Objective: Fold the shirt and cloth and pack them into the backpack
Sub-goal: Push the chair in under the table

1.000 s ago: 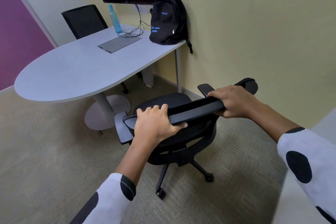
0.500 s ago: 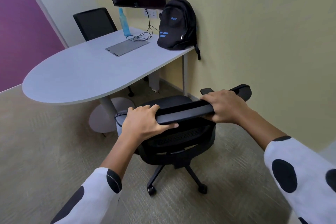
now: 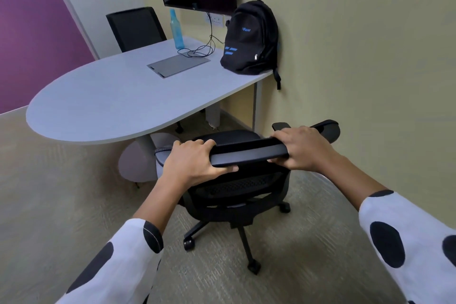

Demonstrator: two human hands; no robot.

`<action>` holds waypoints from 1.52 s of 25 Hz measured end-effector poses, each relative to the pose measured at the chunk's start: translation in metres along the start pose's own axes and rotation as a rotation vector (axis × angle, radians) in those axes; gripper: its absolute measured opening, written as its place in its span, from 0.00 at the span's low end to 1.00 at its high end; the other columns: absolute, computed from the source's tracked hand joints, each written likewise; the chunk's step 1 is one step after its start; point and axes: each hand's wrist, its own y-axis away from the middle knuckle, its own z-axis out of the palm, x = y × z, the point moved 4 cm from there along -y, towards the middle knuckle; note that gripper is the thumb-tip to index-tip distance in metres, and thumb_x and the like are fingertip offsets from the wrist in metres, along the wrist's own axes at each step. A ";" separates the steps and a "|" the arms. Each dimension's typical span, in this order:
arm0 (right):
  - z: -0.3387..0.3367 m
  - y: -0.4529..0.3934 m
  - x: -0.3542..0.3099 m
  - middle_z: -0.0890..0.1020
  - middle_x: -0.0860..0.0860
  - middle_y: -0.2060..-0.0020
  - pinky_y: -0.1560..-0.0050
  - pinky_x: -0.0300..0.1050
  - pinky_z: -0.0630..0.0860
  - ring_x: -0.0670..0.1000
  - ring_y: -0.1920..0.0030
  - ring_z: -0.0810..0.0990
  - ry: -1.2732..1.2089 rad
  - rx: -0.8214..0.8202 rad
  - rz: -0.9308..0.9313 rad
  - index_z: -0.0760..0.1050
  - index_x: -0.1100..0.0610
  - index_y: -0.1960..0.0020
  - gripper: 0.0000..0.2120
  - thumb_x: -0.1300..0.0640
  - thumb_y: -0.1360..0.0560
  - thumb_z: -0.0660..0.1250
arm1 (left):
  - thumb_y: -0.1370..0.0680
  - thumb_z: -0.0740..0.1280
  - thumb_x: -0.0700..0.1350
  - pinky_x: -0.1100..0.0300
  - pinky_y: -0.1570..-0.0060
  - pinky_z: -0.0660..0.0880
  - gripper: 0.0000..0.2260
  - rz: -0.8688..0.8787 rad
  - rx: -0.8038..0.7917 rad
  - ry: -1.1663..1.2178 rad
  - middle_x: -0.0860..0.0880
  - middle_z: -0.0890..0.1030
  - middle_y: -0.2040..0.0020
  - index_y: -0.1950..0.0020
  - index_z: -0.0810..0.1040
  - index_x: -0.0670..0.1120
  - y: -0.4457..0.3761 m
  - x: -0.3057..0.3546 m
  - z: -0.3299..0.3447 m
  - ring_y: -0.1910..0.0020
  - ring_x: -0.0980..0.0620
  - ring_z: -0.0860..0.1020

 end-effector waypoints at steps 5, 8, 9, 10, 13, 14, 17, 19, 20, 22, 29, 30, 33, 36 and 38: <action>0.008 -0.031 0.029 0.80 0.46 0.49 0.54 0.48 0.73 0.53 0.49 0.78 -0.001 -0.019 -0.024 0.70 0.50 0.36 0.29 0.34 0.30 0.61 | 0.38 0.43 0.81 0.51 0.49 0.69 0.44 -0.023 0.017 -0.003 0.53 0.80 0.52 0.40 0.73 0.52 -0.036 -0.003 0.004 0.51 0.50 0.78; 0.011 -0.046 0.046 0.79 0.47 0.47 0.53 0.47 0.72 0.52 0.48 0.78 -0.010 -0.022 -0.041 0.70 0.50 0.35 0.29 0.35 0.30 0.62 | 0.38 0.42 0.81 0.51 0.50 0.69 0.44 -0.024 0.018 -0.002 0.53 0.80 0.53 0.42 0.73 0.52 -0.054 -0.001 0.008 0.52 0.50 0.78; 0.012 -0.051 0.051 0.79 0.47 0.47 0.52 0.47 0.72 0.52 0.48 0.78 -0.016 -0.029 -0.045 0.70 0.50 0.35 0.29 0.35 0.30 0.62 | 0.38 0.42 0.81 0.51 0.50 0.69 0.44 -0.027 0.015 -0.004 0.53 0.79 0.54 0.42 0.73 0.52 -0.060 -0.001 0.008 0.53 0.50 0.78; 0.012 -0.056 0.055 0.79 0.47 0.46 0.52 0.47 0.72 0.52 0.48 0.78 -0.022 -0.033 -0.050 0.69 0.50 0.35 0.29 0.35 0.29 0.62 | 0.38 0.41 0.81 0.51 0.49 0.70 0.44 -0.033 0.010 -0.003 0.54 0.79 0.54 0.42 0.73 0.52 -0.066 -0.002 0.008 0.53 0.50 0.78; 0.014 -0.070 0.069 0.79 0.47 0.47 0.50 0.47 0.71 0.53 0.48 0.78 -0.020 -0.040 -0.066 0.69 0.50 0.35 0.29 0.35 0.29 0.62 | 0.39 0.41 0.81 0.51 0.48 0.70 0.44 -0.050 0.007 -0.002 0.54 0.79 0.54 0.41 0.73 0.52 -0.083 -0.003 0.010 0.52 0.50 0.78; 0.015 -0.076 0.073 0.79 0.47 0.47 0.49 0.47 0.71 0.53 0.48 0.77 -0.023 -0.040 -0.076 0.69 0.51 0.34 0.29 0.35 0.29 0.63 | 0.39 0.41 0.81 0.51 0.48 0.69 0.45 -0.059 0.004 -0.004 0.54 0.79 0.53 0.41 0.73 0.53 -0.088 -0.003 0.011 0.52 0.51 0.78; 0.019 -0.092 0.091 0.78 0.47 0.45 0.45 0.48 0.70 0.53 0.46 0.77 -0.033 -0.046 -0.111 0.68 0.52 0.33 0.31 0.35 0.29 0.63 | 0.40 0.40 0.81 0.51 0.49 0.69 0.45 -0.096 0.009 0.015 0.54 0.80 0.51 0.40 0.73 0.53 -0.107 -0.001 0.013 0.51 0.51 0.78; 0.022 -0.105 0.108 0.78 0.47 0.44 0.44 0.48 0.70 0.53 0.45 0.77 -0.035 -0.040 -0.134 0.68 0.52 0.32 0.32 0.34 0.29 0.62 | 0.40 0.41 0.82 0.51 0.49 0.68 0.45 -0.118 0.015 0.020 0.54 0.80 0.51 0.39 0.73 0.54 -0.122 0.004 0.013 0.51 0.51 0.78; 0.024 -0.110 0.116 0.78 0.47 0.44 0.44 0.48 0.70 0.53 0.45 0.77 -0.042 -0.051 -0.148 0.68 0.52 0.32 0.33 0.33 0.29 0.62 | 0.40 0.42 0.82 0.52 0.49 0.68 0.45 -0.134 0.008 0.022 0.55 0.80 0.51 0.39 0.73 0.54 -0.129 0.008 0.014 0.51 0.52 0.78; 0.028 -0.122 0.136 0.78 0.47 0.44 0.45 0.47 0.70 0.52 0.46 0.77 -0.031 -0.059 -0.184 0.68 0.51 0.32 0.33 0.32 0.30 0.61 | 0.40 0.42 0.82 0.52 0.48 0.68 0.46 -0.170 0.008 0.028 0.55 0.80 0.50 0.38 0.73 0.54 -0.146 0.015 0.015 0.50 0.52 0.78; 0.032 -0.164 0.193 0.78 0.47 0.42 0.44 0.46 0.69 0.52 0.42 0.76 -0.049 -0.071 -0.279 0.66 0.51 0.30 0.32 0.35 0.28 0.62 | 0.41 0.41 0.83 0.52 0.46 0.69 0.48 -0.287 0.036 0.043 0.56 0.80 0.48 0.36 0.72 0.55 -0.199 0.037 0.021 0.48 0.53 0.78; 0.033 -0.169 0.199 0.78 0.47 0.42 0.44 0.46 0.69 0.52 0.42 0.76 -0.050 -0.069 -0.292 0.66 0.52 0.30 0.32 0.35 0.28 0.62 | 0.41 0.40 0.83 0.53 0.47 0.69 0.48 -0.298 0.038 0.047 0.56 0.80 0.48 0.36 0.73 0.55 -0.205 0.039 0.021 0.48 0.53 0.78; 0.035 -0.186 0.218 0.78 0.47 0.42 0.44 0.47 0.69 0.52 0.44 0.77 -0.073 -0.056 -0.333 0.66 0.52 0.30 0.31 0.37 0.28 0.64 | 0.42 0.39 0.83 0.53 0.48 0.68 0.49 -0.324 0.041 0.046 0.56 0.80 0.49 0.36 0.73 0.56 -0.223 0.043 0.022 0.49 0.53 0.78; 0.042 -0.201 0.231 0.79 0.47 0.44 0.44 0.47 0.69 0.52 0.45 0.77 -0.067 -0.065 -0.351 0.67 0.52 0.31 0.30 0.38 0.28 0.64 | 0.41 0.40 0.83 0.53 0.48 0.67 0.48 -0.341 0.025 0.042 0.57 0.80 0.48 0.36 0.72 0.56 -0.241 0.046 0.023 0.48 0.53 0.78; 0.043 -0.208 0.242 0.78 0.47 0.43 0.44 0.46 0.69 0.52 0.44 0.77 -0.072 -0.060 -0.360 0.67 0.52 0.31 0.30 0.38 0.28 0.63 | 0.41 0.41 0.83 0.54 0.49 0.68 0.48 -0.347 0.029 0.038 0.57 0.80 0.48 0.36 0.72 0.55 -0.252 0.044 0.025 0.48 0.53 0.78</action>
